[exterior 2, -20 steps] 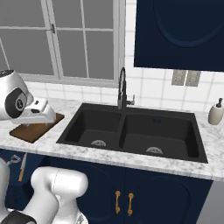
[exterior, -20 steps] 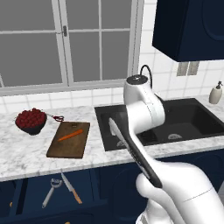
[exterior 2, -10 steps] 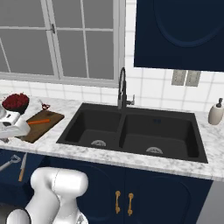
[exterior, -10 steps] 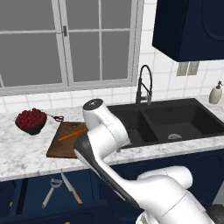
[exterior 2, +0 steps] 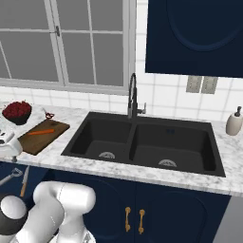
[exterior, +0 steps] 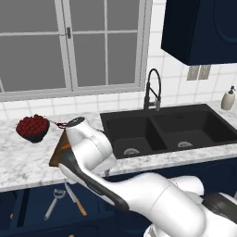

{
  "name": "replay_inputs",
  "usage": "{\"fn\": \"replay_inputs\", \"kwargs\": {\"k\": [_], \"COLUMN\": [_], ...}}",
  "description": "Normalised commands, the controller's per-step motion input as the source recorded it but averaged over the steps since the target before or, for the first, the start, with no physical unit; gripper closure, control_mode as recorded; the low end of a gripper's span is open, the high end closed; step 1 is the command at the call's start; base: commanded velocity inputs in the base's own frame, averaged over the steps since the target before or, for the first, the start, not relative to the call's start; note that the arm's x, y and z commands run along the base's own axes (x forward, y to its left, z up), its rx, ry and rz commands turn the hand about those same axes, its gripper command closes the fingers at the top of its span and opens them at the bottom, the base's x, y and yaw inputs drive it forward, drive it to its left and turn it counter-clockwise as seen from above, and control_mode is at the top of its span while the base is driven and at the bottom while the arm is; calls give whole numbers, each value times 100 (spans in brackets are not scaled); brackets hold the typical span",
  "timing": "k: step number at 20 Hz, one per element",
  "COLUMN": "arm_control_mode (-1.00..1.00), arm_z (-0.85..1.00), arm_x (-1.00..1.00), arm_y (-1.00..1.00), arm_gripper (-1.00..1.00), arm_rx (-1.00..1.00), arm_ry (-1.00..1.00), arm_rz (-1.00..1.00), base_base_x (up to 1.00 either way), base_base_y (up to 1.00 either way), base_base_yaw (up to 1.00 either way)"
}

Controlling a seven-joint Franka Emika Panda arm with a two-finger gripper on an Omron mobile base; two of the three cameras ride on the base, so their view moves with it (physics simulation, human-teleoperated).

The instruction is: Place the appropriate cutting tool for cutting the carrot skin on the cutting board.

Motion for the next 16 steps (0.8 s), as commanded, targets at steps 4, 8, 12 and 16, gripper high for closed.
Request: {"fn": "replay_inputs", "kwargs": {"k": [4, 8, 12, 16], "arm_control_mode": [-100, -100, -100, -100], "arm_z": [-64, -65, -46, -42], "arm_x": [11, 1, -5, 0], "arm_y": [57, 49, 20, 23], "arm_gripper": [-100, -100, -100, -100], "arm_rx": [13, 8, 0, 0], "arm_ry": [8, 4, 12, 16], "arm_rz": [-1, -5, -11, -10], "base_base_x": [0, 0, 0, 0], "base_base_y": [0, 0, 0, 0], "base_base_yaw": [0, 0, 0, 0]}}
